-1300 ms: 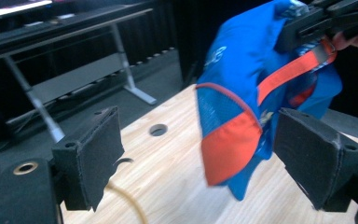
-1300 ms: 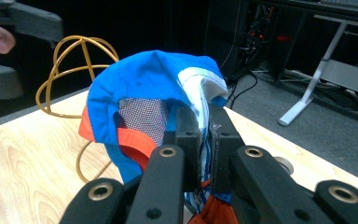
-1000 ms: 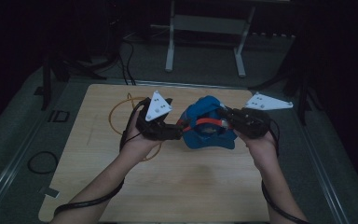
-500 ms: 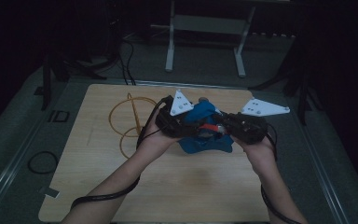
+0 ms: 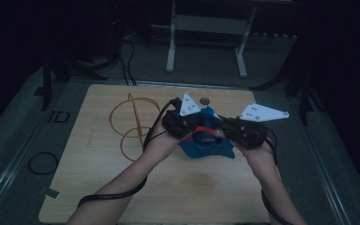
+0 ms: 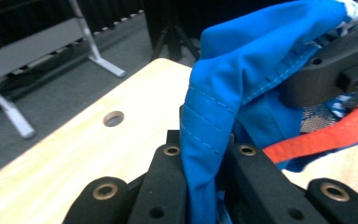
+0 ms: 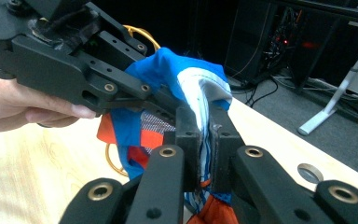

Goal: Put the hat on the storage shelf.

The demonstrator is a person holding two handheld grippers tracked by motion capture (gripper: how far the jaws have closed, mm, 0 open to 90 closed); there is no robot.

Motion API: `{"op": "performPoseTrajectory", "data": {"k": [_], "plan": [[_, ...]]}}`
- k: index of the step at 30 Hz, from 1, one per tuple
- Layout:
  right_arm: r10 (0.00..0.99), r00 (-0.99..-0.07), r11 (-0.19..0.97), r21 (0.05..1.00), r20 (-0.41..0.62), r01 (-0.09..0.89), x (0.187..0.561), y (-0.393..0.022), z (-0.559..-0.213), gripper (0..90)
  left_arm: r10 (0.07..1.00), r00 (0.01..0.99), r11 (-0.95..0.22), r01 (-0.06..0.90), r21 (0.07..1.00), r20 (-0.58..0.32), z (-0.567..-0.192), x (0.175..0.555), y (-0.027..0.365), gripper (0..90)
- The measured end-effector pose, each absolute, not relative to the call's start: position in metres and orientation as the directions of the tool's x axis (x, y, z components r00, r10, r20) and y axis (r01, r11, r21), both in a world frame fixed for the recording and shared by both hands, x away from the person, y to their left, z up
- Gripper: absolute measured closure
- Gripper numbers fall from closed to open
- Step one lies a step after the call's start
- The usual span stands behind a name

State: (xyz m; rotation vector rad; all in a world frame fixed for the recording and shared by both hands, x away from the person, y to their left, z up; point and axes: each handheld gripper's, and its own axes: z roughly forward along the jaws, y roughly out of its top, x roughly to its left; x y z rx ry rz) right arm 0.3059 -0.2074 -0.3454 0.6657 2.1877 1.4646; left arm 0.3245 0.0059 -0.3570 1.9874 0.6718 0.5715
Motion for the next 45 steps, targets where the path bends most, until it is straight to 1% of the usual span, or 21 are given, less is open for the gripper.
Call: {"op": "performPoseTrajectory", "data": {"k": [4, 7, 8, 10, 12, 14, 15, 16, 18, 19, 22, 26, 29, 35, 36, 37, 39, 40, 43, 44, 45], "plan": [[0.599, -0.798, 0.316, 0.934, -0.060, 0.167, 0.306, -0.210, -0.349, 84.9, 0.667, 0.730, -0.421, 0.210, 0.882, 0.145, -0.356, 0.325, 0.004, 89.7], [0.600, -0.798, 0.315, 0.934, -0.060, 0.167, 0.304, -0.210, -0.350, 84.6, 0.671, 0.718, -0.437, 0.181, 0.881, 0.185, -0.355, 0.323, 0.002, 89.8], [0.600, -0.798, 0.311, 0.935, -0.056, 0.169, 0.303, -0.210, -0.350, 84.5, 0.667, 0.715, -0.446, 0.158, 0.881, 0.210, -0.355, 0.322, 0.002, 89.8], [0.601, -0.797, 0.313, 0.935, -0.061, 0.165, 0.301, -0.211, -0.350, 83.9, 0.666, 0.715, -0.448, 0.154, 0.881, 0.214, -0.355, 0.322, 0.002, 89.8], [0.601, -0.797, 0.307, 0.937, -0.055, 0.167, 0.299, -0.211, -0.350, 83.0, 0.660, 0.708, -0.453, 0.108, 0.885, 0.252, -0.354, 0.319, 0.002, 89.8], [0.597, -0.800, 0.308, 0.938, -0.060, 0.160, 0.296, -0.212, -0.349, 78.6, 0.657, 0.707, -0.453, 0.093, 0.886, 0.261, -0.354, 0.318, 0.002, 89.8], [0.593, -0.804, 0.301, 0.940, -0.052, 0.161, 0.294, -0.213, -0.348, 73.8, 0.655, 0.704, -0.452, 0.074, 0.889, 0.275, -0.352, 0.317, 0.003, 89.7], [0.593, -0.804, 0.301, 0.940, -0.052, 0.161, 0.294, -0.213, -0.348, 73.8, 0.655, 0.704, -0.452, 0.074, 0.889, 0.275, -0.352, 0.317, 0.003, 89.7], [0.592, -0.805, 0.284, 0.945, -0.043, 0.159, 0.288, -0.217, -0.346, 69.3, 0.660, 0.706, -0.432, 0.078, 0.899, 0.256, -0.351, 0.318, 0.005, 89.7], [0.592, -0.805, 0.284, 0.945, -0.043, 0.159, 0.288, -0.217, -0.346, 69.3, 0.650, 0.717, -0.431, 0.077, 0.899, 0.251, -0.351, 0.318, 0.006, 89.7], [0.591, -0.805, 0.270, 0.951, -0.041, 0.149, 0.281, -0.223, -0.344, 63.8, 0.639, 0.716, -0.444, 0.043, 0.895, 0.283, -0.352, 0.318, 0.009, 89.7], [0.592, -0.805, 0.262, 0.955, -0.045, 0.139, 0.276, -0.229, -0.343, 61.7, 0.634, 0.709, -0.439, 0.002, 0.899, 0.308, -0.353, 0.318, 0.016, 89.7], [0.603, -0.796, 0.255, 0.958, -0.051, 0.132, 0.272, -0.236, -0.343, 61.4, 0.632, 0.717, -0.404, -0.019, 0.914, 0.294, -0.352, 0.318, 0.023, 89.7], [0.615, -0.787, 0.236, 0.963, -0.046, 0.129, 0.268, -0.248, -0.343, 63.1, 0.580, 0.746, -0.361, -0.123, 0.924, 0.326, -0.349, 0.316, 0.039, 89.6], [0.612, -0.790, 0.238, 0.963, -0.050, 0.124, 0.267, -0.247, -0.343, 63.2, 0.545, 0.781, -0.317, -0.146, 0.937, 0.306, -0.348, 0.316, 0.045, 89.5], [0.612, -0.790, 0.238, 0.963, -0.050, 0.124, 0.267, -0.247, -0.343, 63.2, 0.545, 0.781, -0.317, -0.146, 0.937, 0.306, -0.348, 0.316, 0.045, 89.6], [0.599, -0.800, 0.233, 0.964, -0.038, 0.128, 0.264, -0.246, -0.345, 63.8, 0.499, 0.817, -0.267, -0.172, 0.948, 0.289, -0.348, 0.316, 0.051, 89.5], [0.599, -0.800, 0.233, 0.964, -0.038, 0.128, 0.264, -0.246, -0.345, 63.8, 0.489, 0.821, -0.259, -0.185, 0.948, 0.294, -0.348, 0.316, 0.054, 89.5], [0.574, -0.818, 0.241, 0.963, -0.040, 0.122, 0.258, -0.241, -0.348, 63.8, 0.405, 0.871, -0.213, -0.207, 0.955, 0.279, -0.347, 0.319, 0.060, 89.5], [0.574, -0.818, 0.241, 0.963, -0.040, 0.122, 0.258, -0.241, -0.348, 63.8, 0.405, 0.871, -0.213, -0.207, 0.955, 0.279, -0.347, 0.319, 0.060, 89.5], [0.566, -0.823, 0.240, 0.963, -0.039, 0.120, 0.257, -0.240, -0.349, 63.8, 0.382, 0.882, -0.201, -0.211, 0.957, 0.275, -0.348, 0.320, 0.061, 89.5]]}}
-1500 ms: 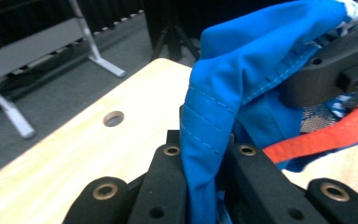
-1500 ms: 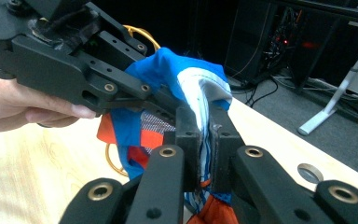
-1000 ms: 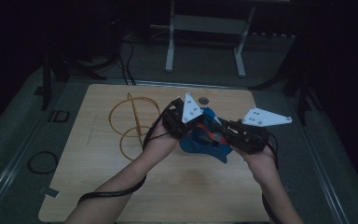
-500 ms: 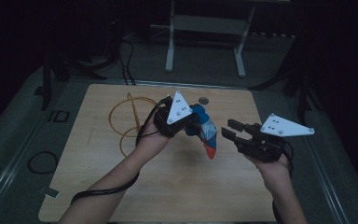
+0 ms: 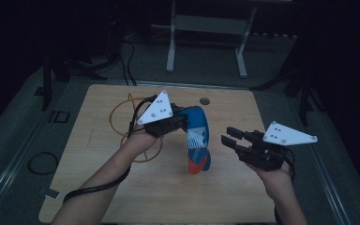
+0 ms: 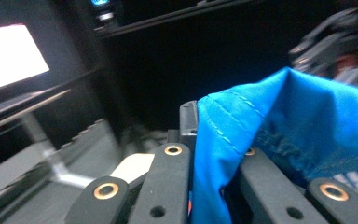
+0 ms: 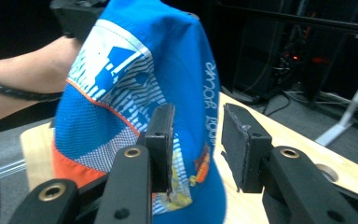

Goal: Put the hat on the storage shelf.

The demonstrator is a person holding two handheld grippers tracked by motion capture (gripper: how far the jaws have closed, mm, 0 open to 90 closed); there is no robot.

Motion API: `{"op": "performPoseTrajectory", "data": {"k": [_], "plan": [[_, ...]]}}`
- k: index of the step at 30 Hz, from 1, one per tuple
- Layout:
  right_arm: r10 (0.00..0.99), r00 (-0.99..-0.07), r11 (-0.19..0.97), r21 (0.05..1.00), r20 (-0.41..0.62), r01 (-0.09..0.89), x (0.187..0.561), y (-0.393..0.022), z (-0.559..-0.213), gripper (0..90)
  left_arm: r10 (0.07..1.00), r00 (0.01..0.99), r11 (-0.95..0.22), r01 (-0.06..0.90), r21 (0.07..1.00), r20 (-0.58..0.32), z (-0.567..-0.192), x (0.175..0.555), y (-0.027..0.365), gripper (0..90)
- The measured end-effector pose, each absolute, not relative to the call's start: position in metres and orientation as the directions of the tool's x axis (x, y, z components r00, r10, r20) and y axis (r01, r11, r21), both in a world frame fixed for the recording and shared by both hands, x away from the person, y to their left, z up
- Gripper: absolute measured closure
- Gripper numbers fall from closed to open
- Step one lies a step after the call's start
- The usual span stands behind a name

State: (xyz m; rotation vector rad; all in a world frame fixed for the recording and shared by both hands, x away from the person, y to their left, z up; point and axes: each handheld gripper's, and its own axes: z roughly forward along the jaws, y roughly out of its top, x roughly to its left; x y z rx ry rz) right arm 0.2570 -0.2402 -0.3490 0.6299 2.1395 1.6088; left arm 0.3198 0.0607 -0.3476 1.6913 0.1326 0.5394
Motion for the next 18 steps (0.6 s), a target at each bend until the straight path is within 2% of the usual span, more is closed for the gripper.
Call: {"op": "performPoseTrajectory", "data": {"k": [6, 12, 18], "plan": [[0.539, -0.841, 0.236, 0.966, -0.040, 0.105, 0.253, -0.232, -0.356, 63.5, 0.313, 0.902, -0.205, -0.241, 0.949, 0.297, -0.350, 0.322, 0.060, 89.5], [0.519, -0.854, 0.234, 0.966, -0.028, 0.110, 0.258, -0.223, -0.367, 60.1, 0.201, 0.945, -0.138, -0.232, 0.963, 0.256, -0.352, 0.326, 0.061, 89.5], [0.501, -0.864, 0.251, 0.965, -0.057, 0.081, 0.256, -0.215, -0.369, 57.7, 0.142, 0.958, -0.094, -0.239, 0.966, 0.251, -0.352, 0.327, 0.058, 89.5]]}}
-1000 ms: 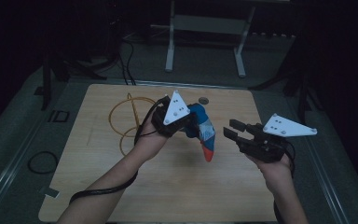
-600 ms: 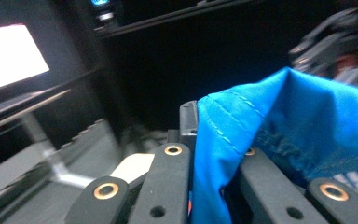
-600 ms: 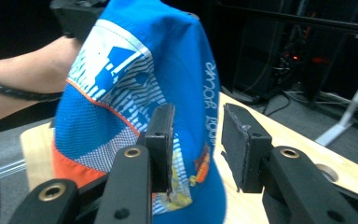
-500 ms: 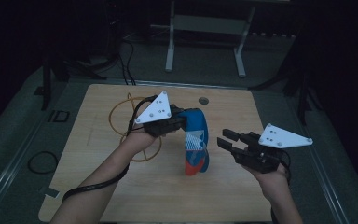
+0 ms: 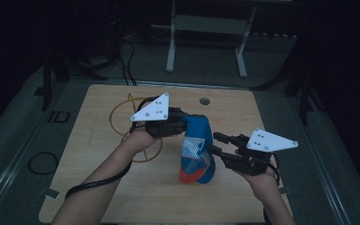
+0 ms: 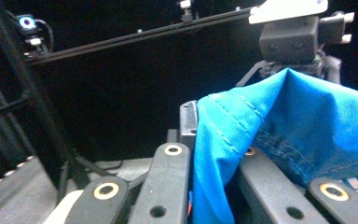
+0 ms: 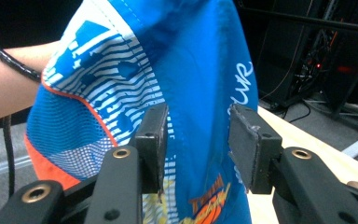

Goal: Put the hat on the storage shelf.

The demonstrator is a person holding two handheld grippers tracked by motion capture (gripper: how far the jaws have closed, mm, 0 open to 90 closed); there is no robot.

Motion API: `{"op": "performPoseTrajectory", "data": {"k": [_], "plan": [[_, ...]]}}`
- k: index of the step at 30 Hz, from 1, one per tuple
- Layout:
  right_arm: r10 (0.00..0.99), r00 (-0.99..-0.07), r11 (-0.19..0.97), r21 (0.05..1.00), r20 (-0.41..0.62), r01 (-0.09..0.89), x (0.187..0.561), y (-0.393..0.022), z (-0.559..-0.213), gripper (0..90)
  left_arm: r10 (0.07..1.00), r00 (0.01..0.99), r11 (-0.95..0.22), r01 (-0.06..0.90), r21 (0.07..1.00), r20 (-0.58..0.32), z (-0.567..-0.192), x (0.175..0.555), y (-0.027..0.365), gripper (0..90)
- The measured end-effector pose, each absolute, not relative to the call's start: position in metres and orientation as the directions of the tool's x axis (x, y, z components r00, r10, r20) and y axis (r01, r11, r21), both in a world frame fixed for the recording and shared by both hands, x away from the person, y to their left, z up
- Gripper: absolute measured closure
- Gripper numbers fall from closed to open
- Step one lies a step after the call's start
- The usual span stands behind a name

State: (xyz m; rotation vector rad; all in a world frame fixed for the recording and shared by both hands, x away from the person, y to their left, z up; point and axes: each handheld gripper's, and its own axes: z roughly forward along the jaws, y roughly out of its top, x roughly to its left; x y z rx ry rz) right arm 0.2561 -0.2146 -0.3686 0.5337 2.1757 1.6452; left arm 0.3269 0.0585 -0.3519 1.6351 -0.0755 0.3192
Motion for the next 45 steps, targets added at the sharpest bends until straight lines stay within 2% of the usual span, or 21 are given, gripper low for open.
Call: {"op": "performPoseTrajectory", "data": {"k": [6, 9, 10, 13, 20, 26, 28, 33, 45], "plan": [[0.504, -0.859, 0.269, 0.961, -0.083, 0.066, 0.257, -0.207, -0.369, 62.5, 0.129, 0.960, -0.096, -0.239, 0.966, 0.250, -0.352, 0.326, 0.054, 89.4], [0.518, -0.851, 0.252, 0.966, -0.085, 0.057, 0.258, -0.207, -0.368, 78.1, 0.122, 0.961, -0.106, -0.235, 0.966, 0.247, -0.354, 0.326, 0.053, 89.5], [0.525, -0.847, 0.241, 0.969, -0.082, 0.056, 0.258, -0.209, -0.367, 89.9, 0.120, 0.961, -0.112, -0.238, 0.965, 0.251, -0.354, 0.325, 0.053, 89.5], [0.540, -0.835, 0.255, 0.966, -0.104, 0.045, 0.257, -0.211, -0.366, 90.0, 0.118, 0.960, -0.114, -0.241, 0.964, 0.254, -0.354, 0.324, 0.055, 89.4], [0.544, -0.835, 0.216, 0.975, -0.082, 0.046, 0.254, -0.224, -0.357, 90.0, 0.103, 0.964, -0.142, -0.231, 0.962, 0.247, -0.353, 0.320, 0.061, 89.3], [0.538, -0.838, 0.214, 0.976, -0.091, 0.031, 0.250, -0.231, -0.346, 90.0, 0.073, 0.960, -0.217, -0.249, 0.944, 0.270, -0.350, 0.310, 0.059, 87.9], [0.542, -0.835, 0.212, 0.977, -0.094, 0.028, 0.249, -0.233, -0.344, 90.0, 0.068, 0.961, -0.245, -0.246, 0.938, 0.269, -0.349, 0.308, 0.059, 85.0], [0.549, -0.832, 0.200, 0.979, -0.077, 0.041, 0.250, -0.238, -0.340, 90.0, 0.101, 0.961, -0.279, -0.222, 0.934, 0.258, -0.350, 0.306, 0.064, 79.3], [0.546, -0.833, 0.201, 0.979, -0.088, 0.029, 0.247, -0.241, -0.333, 90.0, 0.183, 0.947, -0.349, -0.187, 0.918, 0.263, -0.349, 0.301, 0.080, 80.3]]}}
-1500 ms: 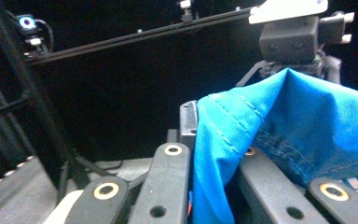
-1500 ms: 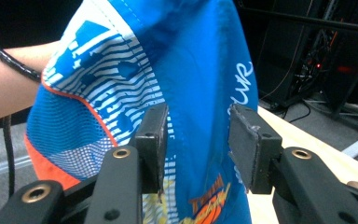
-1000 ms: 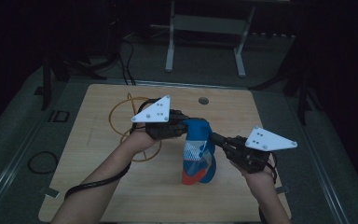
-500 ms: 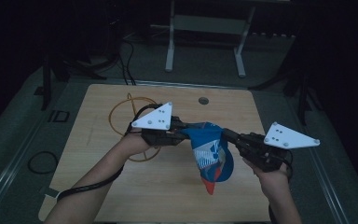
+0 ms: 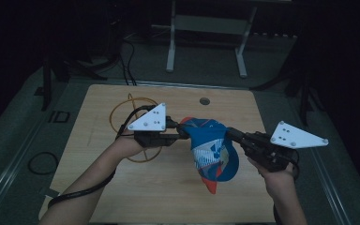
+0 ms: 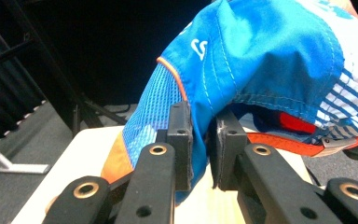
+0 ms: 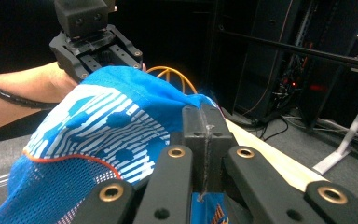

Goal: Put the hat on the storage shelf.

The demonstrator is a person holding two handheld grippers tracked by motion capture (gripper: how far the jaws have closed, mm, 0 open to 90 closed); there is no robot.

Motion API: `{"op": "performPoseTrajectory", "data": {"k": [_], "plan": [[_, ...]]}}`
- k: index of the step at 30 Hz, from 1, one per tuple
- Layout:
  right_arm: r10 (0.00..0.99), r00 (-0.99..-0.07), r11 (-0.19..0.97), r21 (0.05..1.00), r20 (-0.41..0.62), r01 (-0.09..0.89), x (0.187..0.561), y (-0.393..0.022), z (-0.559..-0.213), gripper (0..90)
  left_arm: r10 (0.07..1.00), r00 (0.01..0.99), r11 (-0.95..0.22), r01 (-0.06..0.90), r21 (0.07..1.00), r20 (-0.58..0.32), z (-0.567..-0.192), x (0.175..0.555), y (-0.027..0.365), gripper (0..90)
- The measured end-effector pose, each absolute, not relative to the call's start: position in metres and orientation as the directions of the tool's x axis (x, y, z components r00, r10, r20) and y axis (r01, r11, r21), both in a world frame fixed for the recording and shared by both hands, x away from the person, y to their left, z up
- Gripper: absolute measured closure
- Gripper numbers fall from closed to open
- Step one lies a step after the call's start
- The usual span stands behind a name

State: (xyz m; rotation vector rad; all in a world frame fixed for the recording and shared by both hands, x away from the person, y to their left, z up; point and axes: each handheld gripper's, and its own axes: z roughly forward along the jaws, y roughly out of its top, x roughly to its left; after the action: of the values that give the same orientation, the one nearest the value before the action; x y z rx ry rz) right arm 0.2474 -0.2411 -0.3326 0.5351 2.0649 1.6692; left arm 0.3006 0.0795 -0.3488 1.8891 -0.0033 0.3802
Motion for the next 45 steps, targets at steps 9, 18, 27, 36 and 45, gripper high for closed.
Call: {"op": "performPoseTrajectory", "data": {"k": [9, 18, 27, 36, 45], "plan": [[0.529, -0.845, 0.184, 0.983, -0.074, 0.029, 0.248, -0.238, -0.329, 90.0, 0.243, 0.931, -0.374, -0.168, 0.912, 0.272, -0.348, 0.297, 0.092, 71.8], [0.531, -0.844, 0.179, 0.984, -0.081, 0.018, 0.251, -0.236, -0.322, 90.0, 0.300, 0.911, -0.367, -0.165, 0.916, 0.284, -0.341, 0.288, 0.114, 64.9], [0.540, -0.837, 0.159, 0.987, -0.086, 0.001, 0.258, -0.230, -0.308, 90.0, 0.427, 0.869, -0.321, -0.113, 0.940, 0.249, -0.341, 0.278, 0.150, 53.6], [0.552, -0.826, 0.165, 0.986, -0.118, -0.031, 0.269, -0.211, -0.292, 90.0, 0.522, 0.828, -0.263, -0.072, 0.962, 0.205, -0.361, 0.261, 0.177, 33.6], [0.548, -0.828, 0.171, 0.985, -0.117, -0.026, 0.290, -0.182, -0.278, 90.0, 0.651, 0.745, -0.224, 0.005, 0.975, 0.146, -0.401, 0.239, 0.211, 5.6]]}}
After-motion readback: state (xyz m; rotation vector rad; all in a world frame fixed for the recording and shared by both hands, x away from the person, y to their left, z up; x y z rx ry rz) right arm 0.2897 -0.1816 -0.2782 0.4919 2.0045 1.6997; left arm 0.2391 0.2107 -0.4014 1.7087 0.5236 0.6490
